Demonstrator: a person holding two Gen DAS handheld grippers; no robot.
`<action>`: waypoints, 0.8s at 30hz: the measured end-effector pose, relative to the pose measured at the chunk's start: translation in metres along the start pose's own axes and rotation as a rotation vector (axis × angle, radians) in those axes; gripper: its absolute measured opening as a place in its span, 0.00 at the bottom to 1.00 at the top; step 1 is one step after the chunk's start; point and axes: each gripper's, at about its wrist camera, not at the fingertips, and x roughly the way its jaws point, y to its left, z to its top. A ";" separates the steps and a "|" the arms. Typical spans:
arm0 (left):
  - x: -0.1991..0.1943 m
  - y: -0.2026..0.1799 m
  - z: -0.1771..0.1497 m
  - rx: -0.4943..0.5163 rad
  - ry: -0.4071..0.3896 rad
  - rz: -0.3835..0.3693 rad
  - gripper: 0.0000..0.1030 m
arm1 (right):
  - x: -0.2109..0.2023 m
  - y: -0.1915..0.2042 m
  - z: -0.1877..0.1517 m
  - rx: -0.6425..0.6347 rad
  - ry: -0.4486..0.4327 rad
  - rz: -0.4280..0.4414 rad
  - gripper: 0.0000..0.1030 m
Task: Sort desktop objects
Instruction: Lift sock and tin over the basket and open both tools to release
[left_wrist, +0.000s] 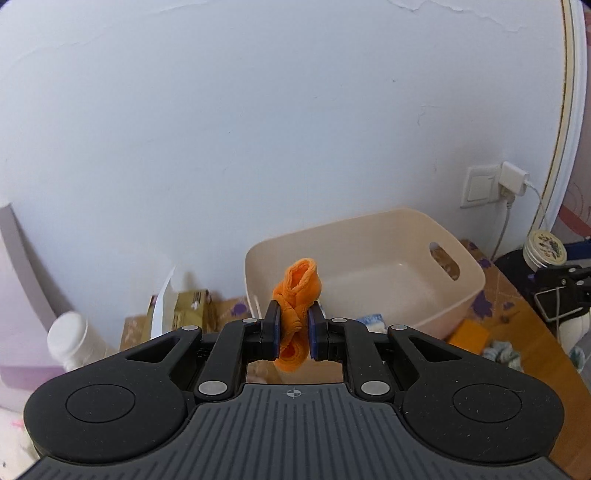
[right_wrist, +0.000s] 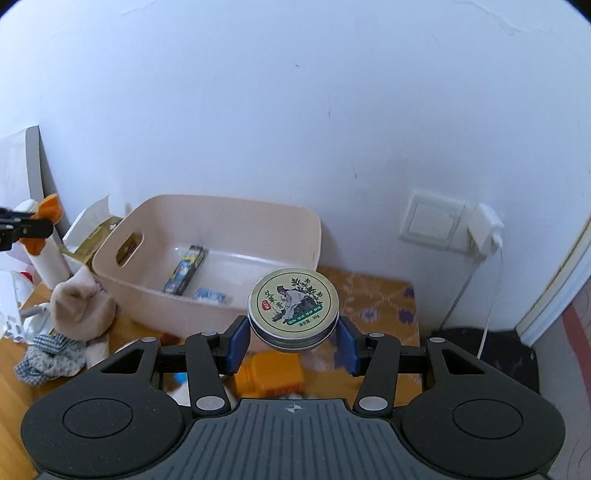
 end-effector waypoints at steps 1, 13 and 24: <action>0.004 -0.002 0.003 0.005 -0.002 -0.003 0.14 | 0.003 0.001 0.004 -0.004 -0.002 -0.004 0.47; 0.071 -0.023 0.011 0.032 0.082 -0.031 0.14 | 0.047 0.021 0.041 -0.039 -0.010 0.002 0.47; 0.129 -0.035 0.004 -0.034 0.257 -0.052 0.14 | 0.107 0.036 0.046 0.008 0.103 0.027 0.47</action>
